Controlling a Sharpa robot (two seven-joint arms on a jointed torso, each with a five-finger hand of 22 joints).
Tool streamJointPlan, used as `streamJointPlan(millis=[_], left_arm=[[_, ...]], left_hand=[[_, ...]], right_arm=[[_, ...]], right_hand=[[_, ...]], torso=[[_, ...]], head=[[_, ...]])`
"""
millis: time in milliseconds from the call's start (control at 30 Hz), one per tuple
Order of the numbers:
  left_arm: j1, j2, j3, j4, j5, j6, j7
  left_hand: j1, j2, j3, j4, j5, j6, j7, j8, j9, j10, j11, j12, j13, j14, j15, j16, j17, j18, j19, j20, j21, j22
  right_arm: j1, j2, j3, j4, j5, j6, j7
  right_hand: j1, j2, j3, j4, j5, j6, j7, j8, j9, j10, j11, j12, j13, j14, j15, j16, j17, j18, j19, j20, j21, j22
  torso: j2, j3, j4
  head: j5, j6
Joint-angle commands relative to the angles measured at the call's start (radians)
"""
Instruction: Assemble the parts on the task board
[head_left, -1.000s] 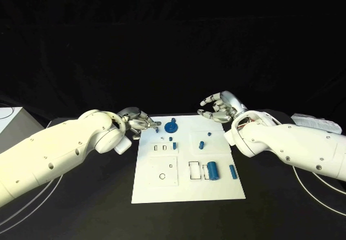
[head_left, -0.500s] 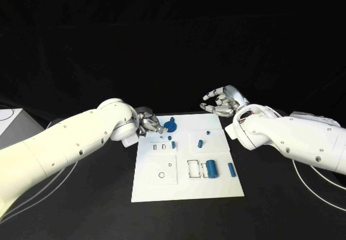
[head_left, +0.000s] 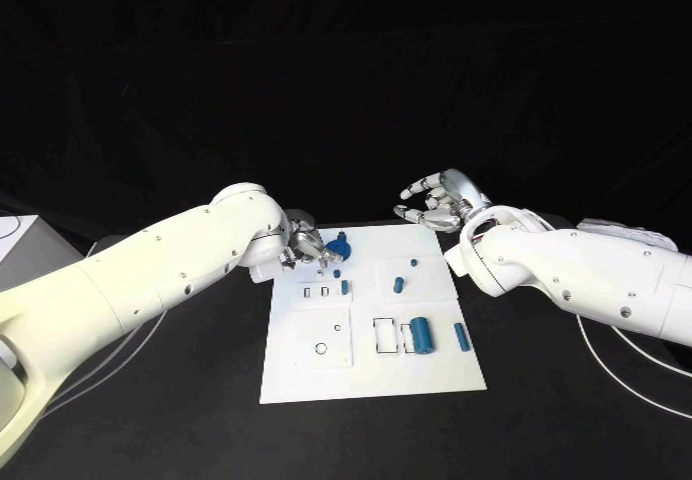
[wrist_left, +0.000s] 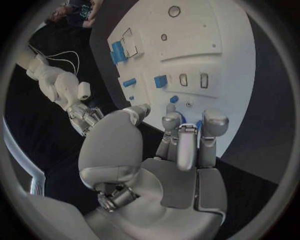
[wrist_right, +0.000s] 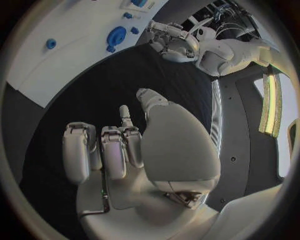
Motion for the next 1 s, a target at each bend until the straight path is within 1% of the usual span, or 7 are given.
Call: streamJointPlan(millis=[33, 100, 233, 300, 433, 933, 1000], left_arm=[[0.005, 0.011, -0.001, -0.014, -0.018, 0.082, -0.014], [0.006, 0.015, -0.003, -0.02, -0.016, 0.089, -0.014], [0.007, 0.022, -0.007, -0.027, -0.013, 0.095, -0.015], [0.008, 0.024, -0.009, -0.028, -0.008, 0.09, -0.015], [0.008, 0.029, -0.013, -0.028, 0.005, 0.083, -0.014], [0.007, 0.051, -0.031, -0.039, 0.022, 0.08, -0.012], [0.007, 0.053, -0.033, -0.039, 0.026, 0.082, -0.012]], left_hand=[[-0.016, 0.004, -0.013, -0.001, -0.005, 0.0, -0.005, 0.014, 0.016, -0.007, -0.002, -0.001, 0.001, 0.039, 0.003, -0.005, 0.092, -0.001, -0.007, 0.0, -0.003, 0.0], [-0.014, 0.006, -0.019, -0.002, -0.004, 0.002, -0.008, 0.026, 0.032, -0.008, -0.004, 0.001, 0.003, 0.039, 0.001, -0.005, 0.092, -0.001, -0.007, -0.001, -0.002, 0.001], [0.0, 0.018, -0.027, -0.001, 0.001, -0.004, -0.021, 0.085, 0.114, -0.006, -0.016, 0.009, 0.011, 0.041, -0.009, -0.002, 0.1, -0.002, -0.004, -0.009, 0.002, 0.007], [0.0, 0.019, -0.028, -0.001, 0.001, -0.011, -0.023, 0.098, 0.135, -0.007, -0.018, 0.01, 0.01, 0.041, -0.011, -0.002, 0.101, -0.002, -0.004, -0.011, 0.002, 0.008], [-0.006, 0.028, -0.019, -0.001, 0.001, -0.063, -0.006, 0.057, 0.14, -0.006, -0.005, 0.02, 0.025, 0.042, -0.002, 0.0, 0.105, -0.004, -0.003, -0.007, 0.005, 0.012], [0.0, 0.031, -0.011, -0.003, 0.002, -0.064, -0.001, 0.039, 0.136, -0.007, 0.0, 0.025, 0.033, 0.042, 0.003, 0.0, 0.106, -0.004, -0.004, -0.003, 0.005, 0.011], [0.005, 0.029, -0.004, -0.003, 0.001, -0.076, 0.008, 0.006, 0.123, -0.016, 0.008, 0.023, 0.028, 0.043, 0.01, 0.002, 0.11, -0.004, -0.005, 0.003, 0.007, 0.013]], right_arm=[[0.001, 0.003, 0.001, -0.002, 0.001, 0.014, 0.0], [0.001, 0.004, 0.001, -0.003, 0.001, 0.014, -0.001], [0.001, 0.006, 0.001, -0.003, 0.001, 0.016, -0.003], [0.001, 0.007, 0.001, -0.002, 0.001, 0.017, -0.004], [0.002, 0.008, 0.001, -0.002, 0.001, 0.019, -0.004], [0.002, 0.013, 0.001, -0.004, -0.001, 0.023, -0.009], [0.002, 0.014, 0.001, -0.004, -0.001, 0.024, -0.01]], right_hand=[[0.001, -0.01, 0.006, -0.001, 0.007, -0.009, 0.004, -0.001, -0.002, 0.044, 0.006, -0.006, 0.212, 0.106, 0.004, 0.005, 0.262, -0.01, 0.054, 0.007, -0.006, 0.136], [0.001, -0.01, 0.006, -0.001, 0.007, -0.009, 0.004, -0.001, -0.002, 0.044, 0.006, -0.006, 0.212, 0.106, 0.004, 0.005, 0.262, -0.01, 0.054, 0.007, -0.006, 0.136], [0.001, -0.01, 0.006, -0.001, 0.007, -0.009, 0.004, -0.001, -0.002, 0.044, 0.006, -0.006, 0.212, 0.106, 0.004, 0.005, 0.262, -0.01, 0.054, 0.007, -0.006, 0.136], [0.0, -0.01, 0.006, 0.0, 0.007, -0.01, 0.004, -0.002, -0.002, 0.044, 0.006, -0.006, 0.212, 0.106, 0.004, 0.006, 0.262, -0.01, 0.054, 0.007, -0.006, 0.136], [0.0, -0.01, 0.006, 0.0, 0.007, -0.01, 0.004, -0.002, -0.002, 0.044, 0.006, -0.006, 0.212, 0.106, 0.004, 0.006, 0.262, -0.01, 0.054, 0.007, -0.006, 0.136], [-0.002, -0.011, 0.007, 0.0, 0.008, -0.012, 0.005, -0.002, -0.003, 0.044, 0.006, -0.006, 0.212, 0.106, 0.005, 0.006, 0.263, -0.01, 0.054, 0.007, -0.006, 0.136], [-0.002, -0.011, 0.007, 0.0, 0.008, -0.012, 0.005, -0.002, -0.003, 0.044, 0.006, -0.006, 0.212, 0.106, 0.005, 0.006, 0.263, -0.01, 0.054, 0.007, -0.006, 0.136]], torso=[[0.005, -0.0006, -0.0012], [0.007, -0.0001, -0.002], [0.008, -0.0005, -0.0024], [0.009, -0.0006, -0.0025], [0.011, -0.001, -0.0033], [0.015, -0.0017, -0.0024], [0.016, -0.0018, -0.0028]], head=[[-0.001, -0.001], [-0.001, -0.001], [-0.003, -0.003], [-0.004, -0.004], [-0.007, -0.006], [-0.014, -0.014], [-0.014, -0.015]])
